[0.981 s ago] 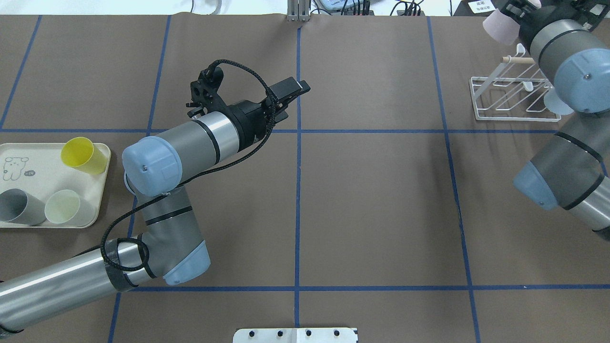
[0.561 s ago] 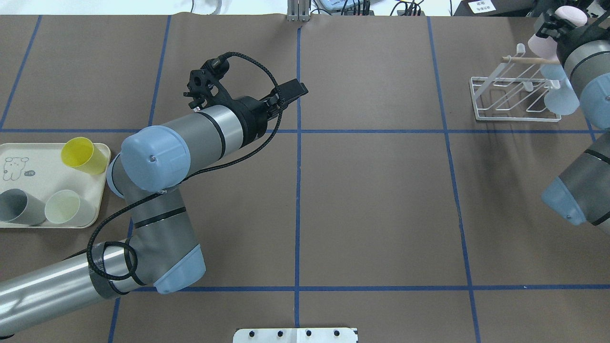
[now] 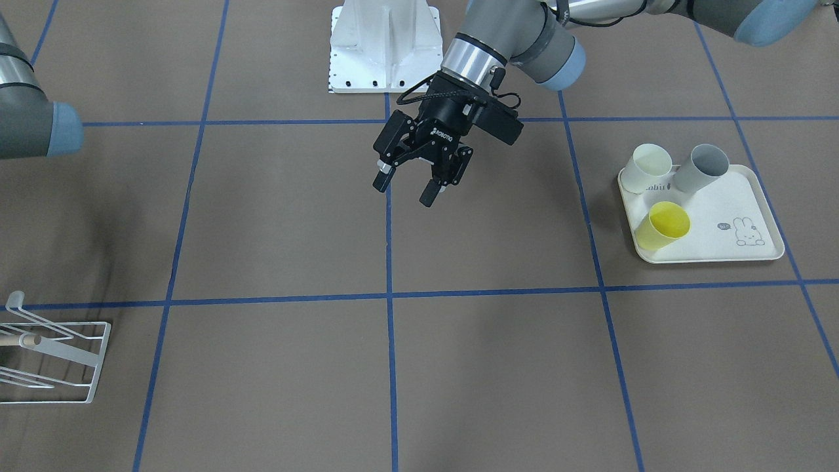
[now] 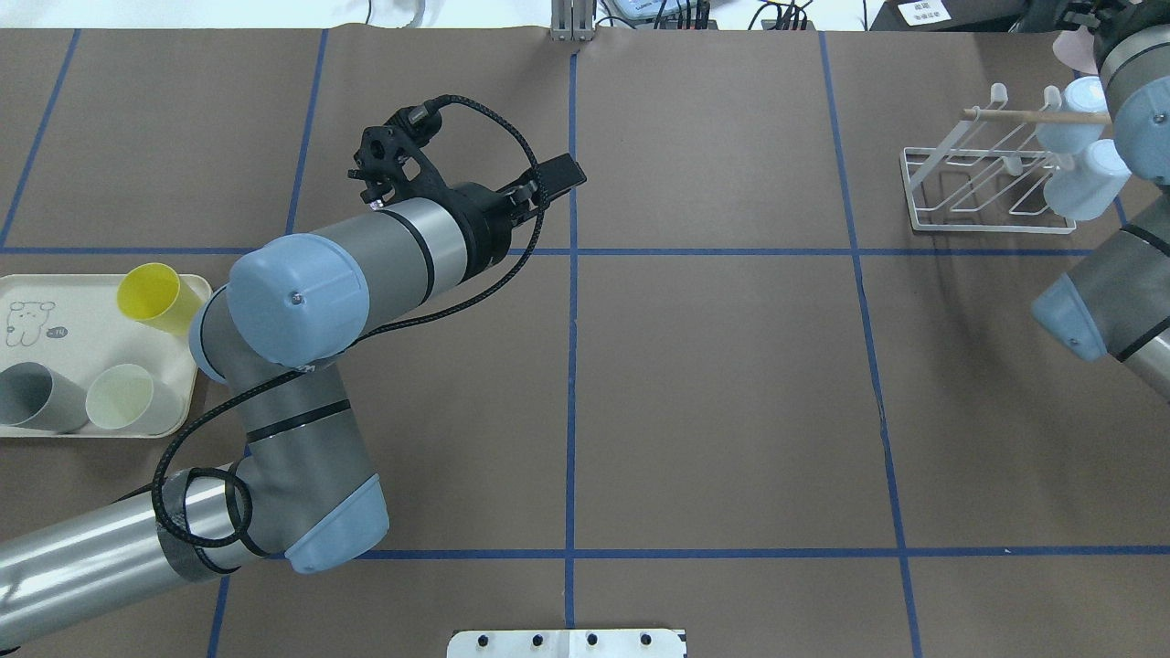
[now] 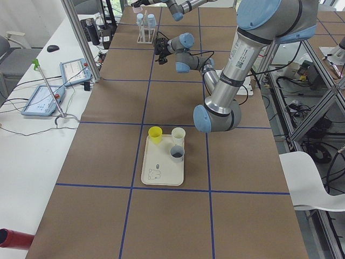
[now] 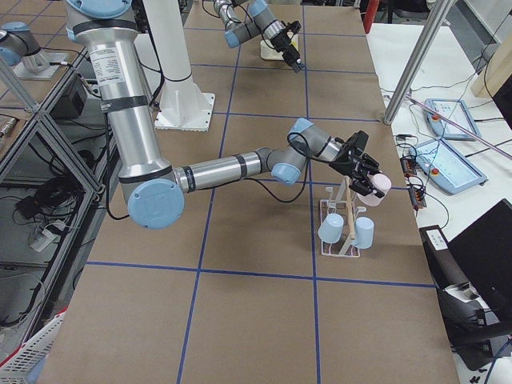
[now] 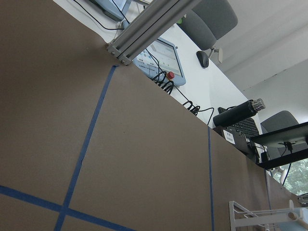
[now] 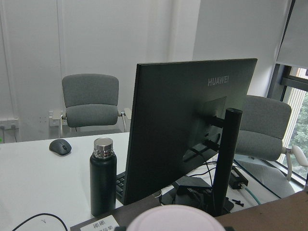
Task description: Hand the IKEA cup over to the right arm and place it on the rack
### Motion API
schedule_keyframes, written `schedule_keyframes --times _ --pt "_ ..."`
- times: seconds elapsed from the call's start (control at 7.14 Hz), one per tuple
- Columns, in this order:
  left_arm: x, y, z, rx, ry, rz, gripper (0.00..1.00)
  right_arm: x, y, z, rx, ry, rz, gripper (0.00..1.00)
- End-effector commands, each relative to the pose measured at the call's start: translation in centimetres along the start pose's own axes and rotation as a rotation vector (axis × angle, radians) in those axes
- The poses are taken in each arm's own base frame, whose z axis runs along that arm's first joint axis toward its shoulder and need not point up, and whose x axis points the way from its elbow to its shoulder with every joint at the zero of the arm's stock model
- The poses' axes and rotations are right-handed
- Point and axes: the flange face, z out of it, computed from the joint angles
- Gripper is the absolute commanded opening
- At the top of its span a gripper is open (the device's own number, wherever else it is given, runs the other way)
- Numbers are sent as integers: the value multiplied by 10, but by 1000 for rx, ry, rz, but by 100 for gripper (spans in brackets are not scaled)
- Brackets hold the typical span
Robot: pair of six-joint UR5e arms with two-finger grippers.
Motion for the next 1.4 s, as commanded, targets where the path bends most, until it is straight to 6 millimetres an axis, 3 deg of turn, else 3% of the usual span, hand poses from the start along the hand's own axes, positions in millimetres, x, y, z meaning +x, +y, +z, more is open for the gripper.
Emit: schedule_keyframes --times 0.0,0.42,0.56,0.84,1.26 --pt "-1 0 0 0 -1 0 100 -9 7 14 -36 -3 -9 0" --pt "-1 0 0 0 -1 0 100 -8 25 20 -64 7 -33 0" --pt "-4 0 0 0 -7 2 100 -16 40 19 -80 -2 -49 0" --pt "-5 1 0 -1 -6 1 100 -23 46 21 -86 -5 -54 0" --pt "-5 4 0 -6 -6 2 100 -13 51 21 -90 -10 -55 0"
